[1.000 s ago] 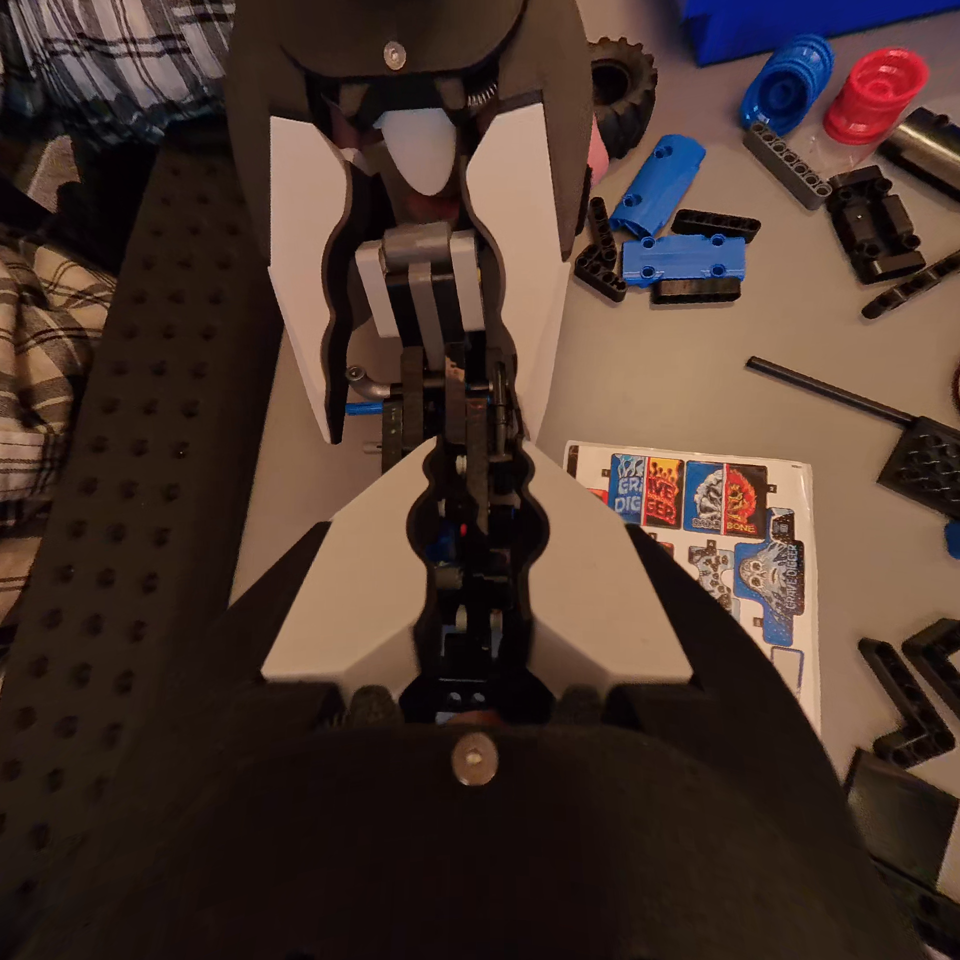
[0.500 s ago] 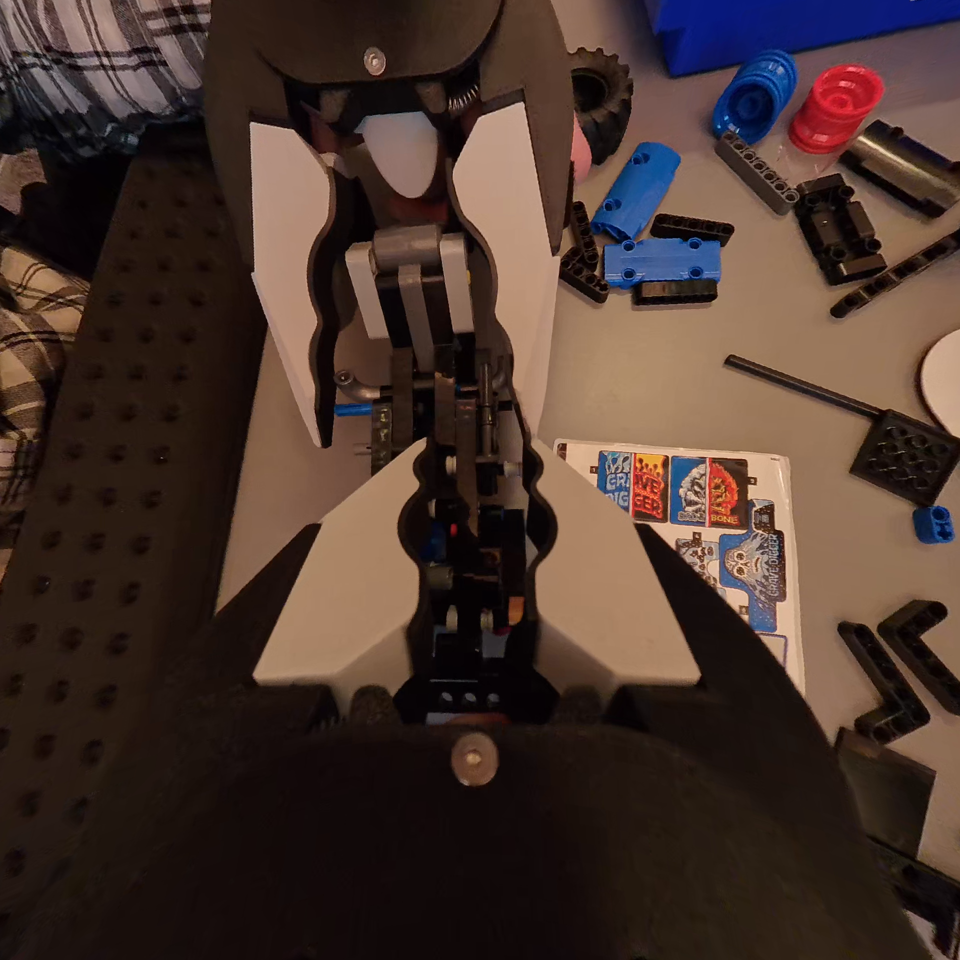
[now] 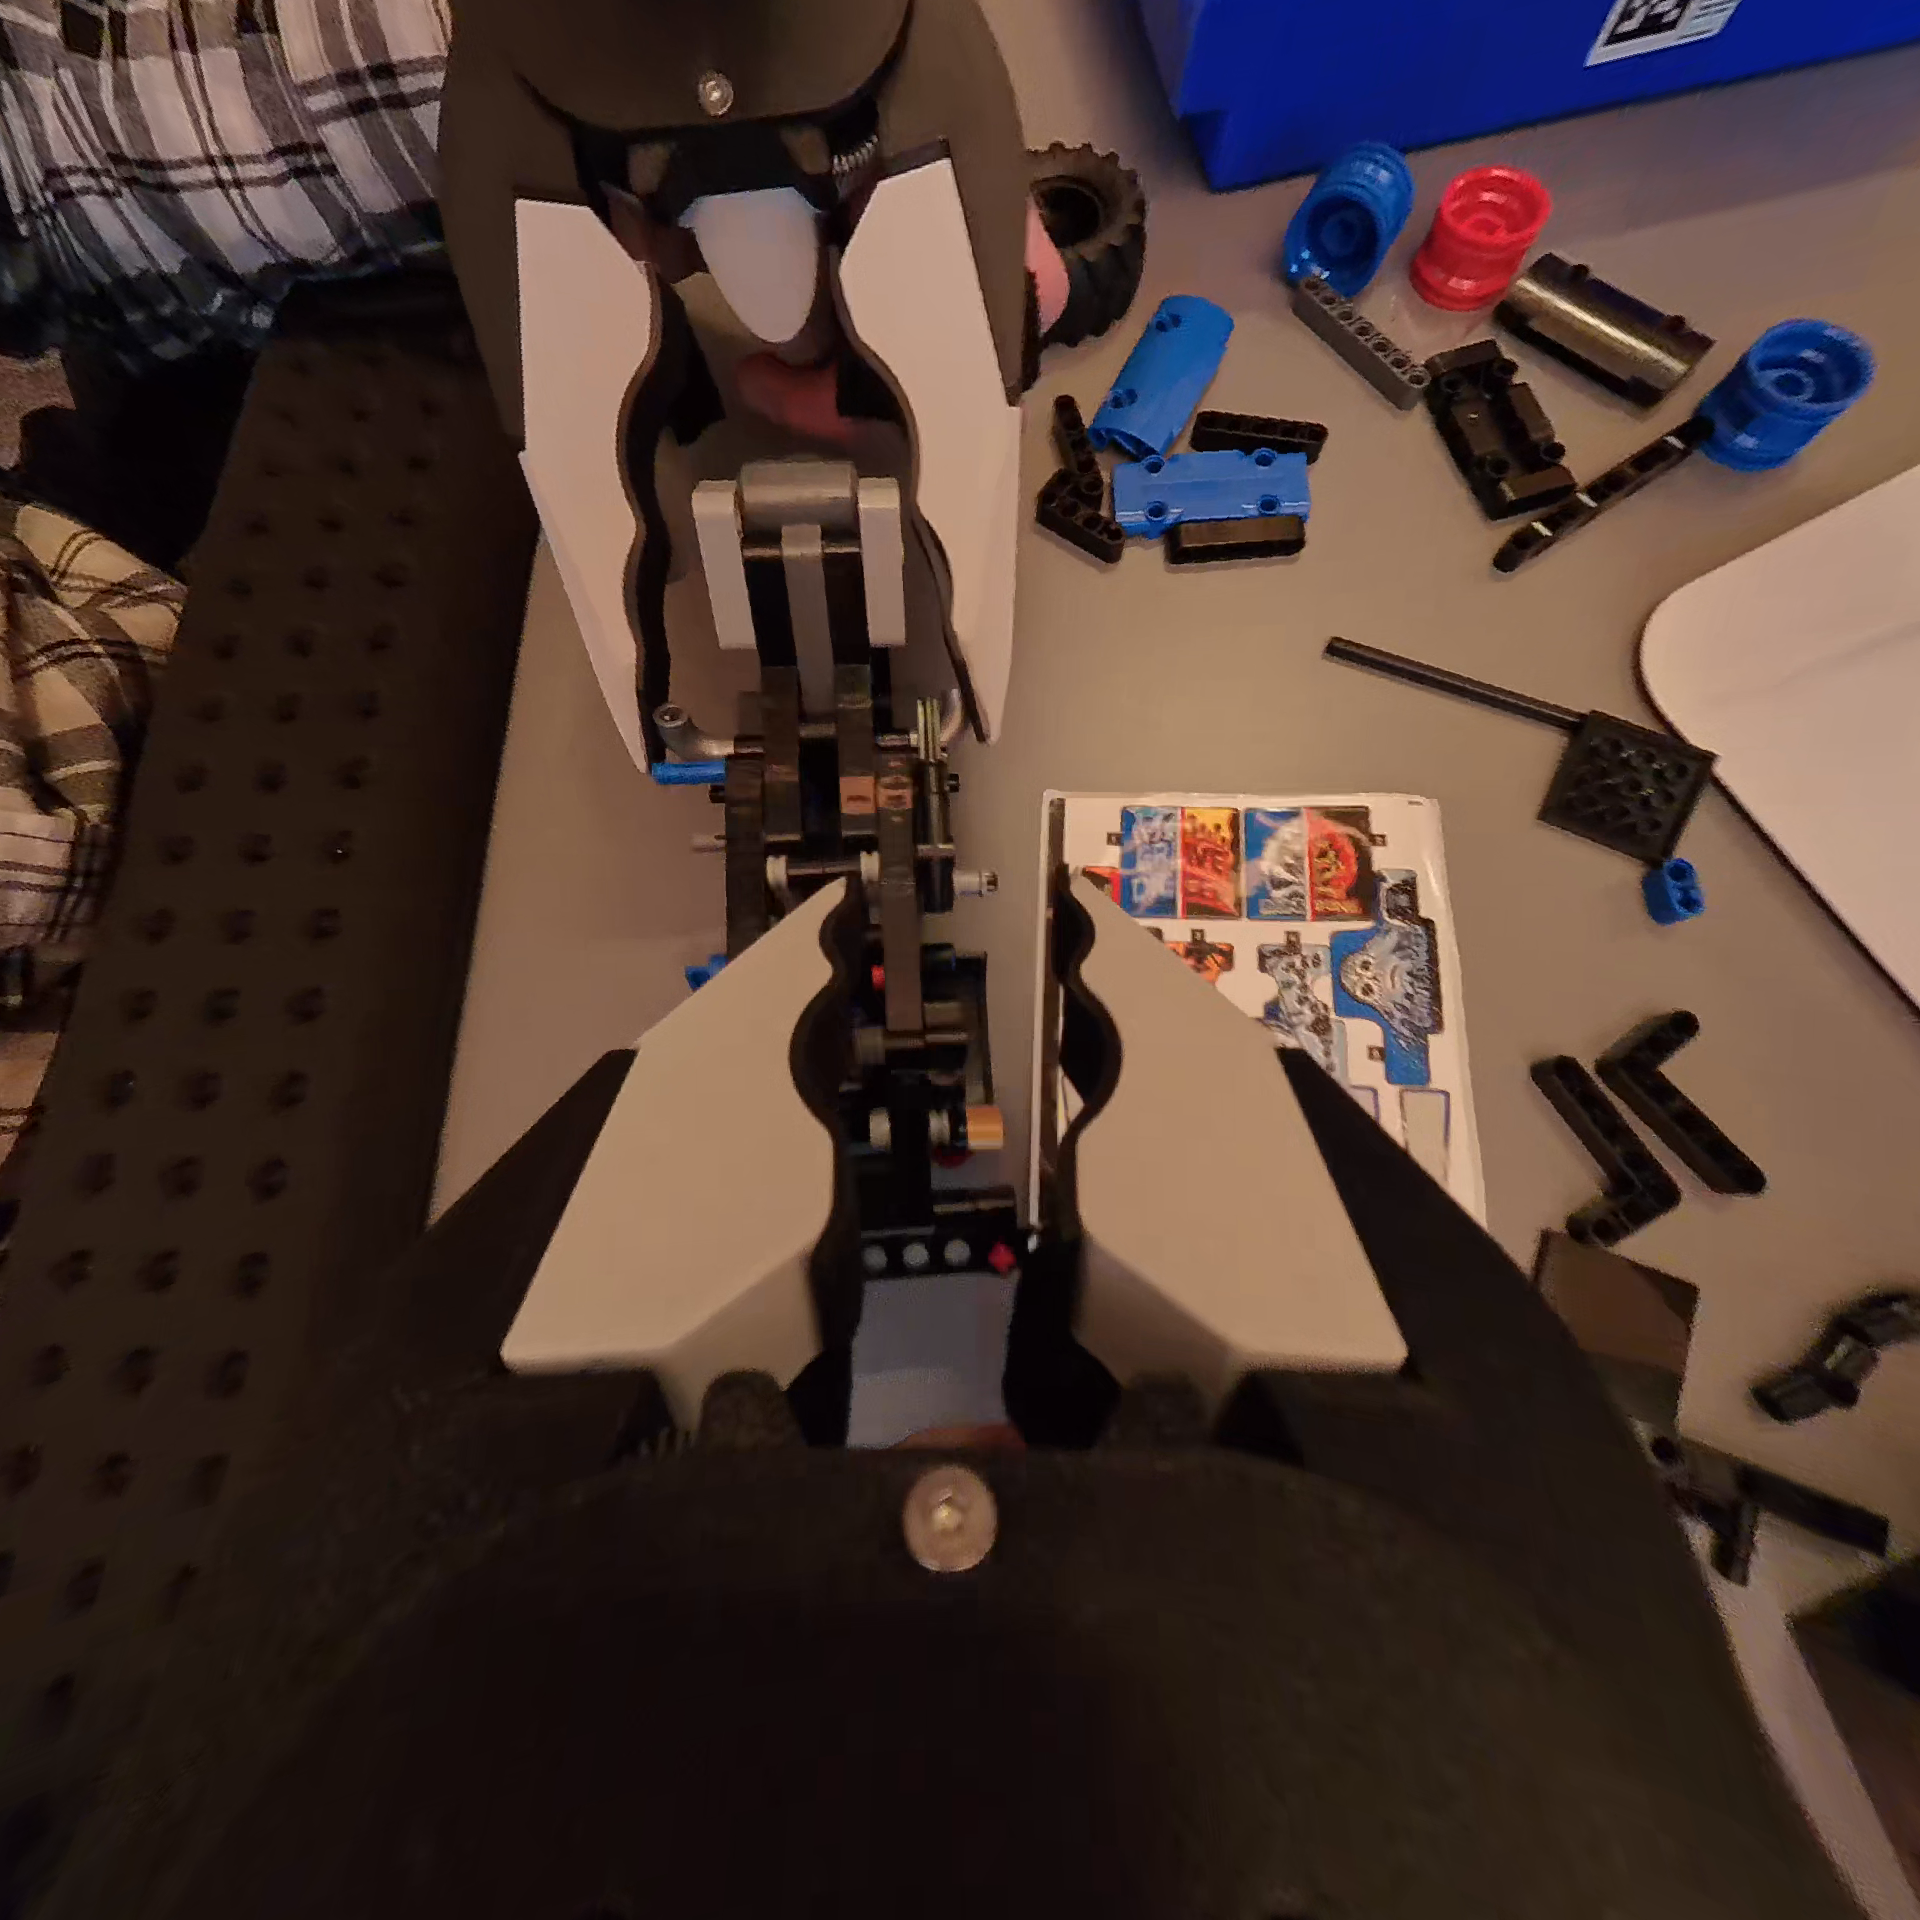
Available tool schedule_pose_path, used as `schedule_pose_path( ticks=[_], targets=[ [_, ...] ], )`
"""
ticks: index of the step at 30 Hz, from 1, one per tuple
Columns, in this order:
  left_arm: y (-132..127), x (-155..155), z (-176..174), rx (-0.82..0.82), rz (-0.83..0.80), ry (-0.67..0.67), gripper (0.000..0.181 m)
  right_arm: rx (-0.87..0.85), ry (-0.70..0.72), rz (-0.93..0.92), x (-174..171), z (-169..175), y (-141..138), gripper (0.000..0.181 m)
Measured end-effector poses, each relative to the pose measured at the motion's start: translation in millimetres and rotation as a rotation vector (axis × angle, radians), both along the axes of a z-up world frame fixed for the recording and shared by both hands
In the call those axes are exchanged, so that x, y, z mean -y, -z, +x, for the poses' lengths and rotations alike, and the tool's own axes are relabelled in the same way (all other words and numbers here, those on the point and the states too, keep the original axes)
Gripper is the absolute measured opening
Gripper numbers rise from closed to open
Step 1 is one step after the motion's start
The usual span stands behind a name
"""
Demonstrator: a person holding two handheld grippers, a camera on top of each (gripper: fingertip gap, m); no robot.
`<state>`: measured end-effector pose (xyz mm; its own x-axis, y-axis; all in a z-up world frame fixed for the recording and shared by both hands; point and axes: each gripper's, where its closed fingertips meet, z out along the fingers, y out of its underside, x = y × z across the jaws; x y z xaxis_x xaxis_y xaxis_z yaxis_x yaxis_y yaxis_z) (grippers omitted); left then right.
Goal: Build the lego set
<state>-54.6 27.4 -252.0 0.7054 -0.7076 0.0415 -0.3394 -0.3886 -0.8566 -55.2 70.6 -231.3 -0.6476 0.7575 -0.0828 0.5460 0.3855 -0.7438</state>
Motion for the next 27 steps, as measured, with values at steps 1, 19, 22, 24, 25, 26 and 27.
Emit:
schedule_pose_path(
  ticks=[1, 19, 22, 24, 25, 26, 27],
  targets=[
    [0.0, 0.1, 0.1, -0.002, 0.003, 0.0, 0.072, -0.008, 0.013, -0.007, -4.6, 1.0, -2.5, 0.034],
    [-1.3, 4.2, -1.2, 0.01, 0.024, 0.003, 0.071, -0.035, 0.032, -0.024, -15.0, 4.1, -3.4, 0.033],
    [-1.4, 4.0, -1.7, 0.009, 0.026, -0.001, 0.071, -0.033, 0.031, -0.021, -15.4, 4.5, -2.5, 0.032],
    [-2.5, 4.3, -2.1, 0.012, 0.03, -0.002, 0.066, -0.033, 0.031, -0.019, -15.7, 4.5, -1.9, 0.032],
    [-2.5, 3.9, -3.2, 0.008, 0.032, -0.007, 0.066, -0.033, 0.031, -0.017, -15.9, 4.5, -1.6, 0.032],
    [-2.4, 3.8, -4.0, 0.005, 0.033, -0.011, 0.066, -0.034, 0.031, -0.015, -16.0, 4.5, -1.6, 0.032],
    [-2.4, 3.7, -4.4, 0.004, 0.034, -0.013, 0.066, -0.035, 0.03, -0.017, -15.9, 4.6, -1.9, 0.032]
  ],
)
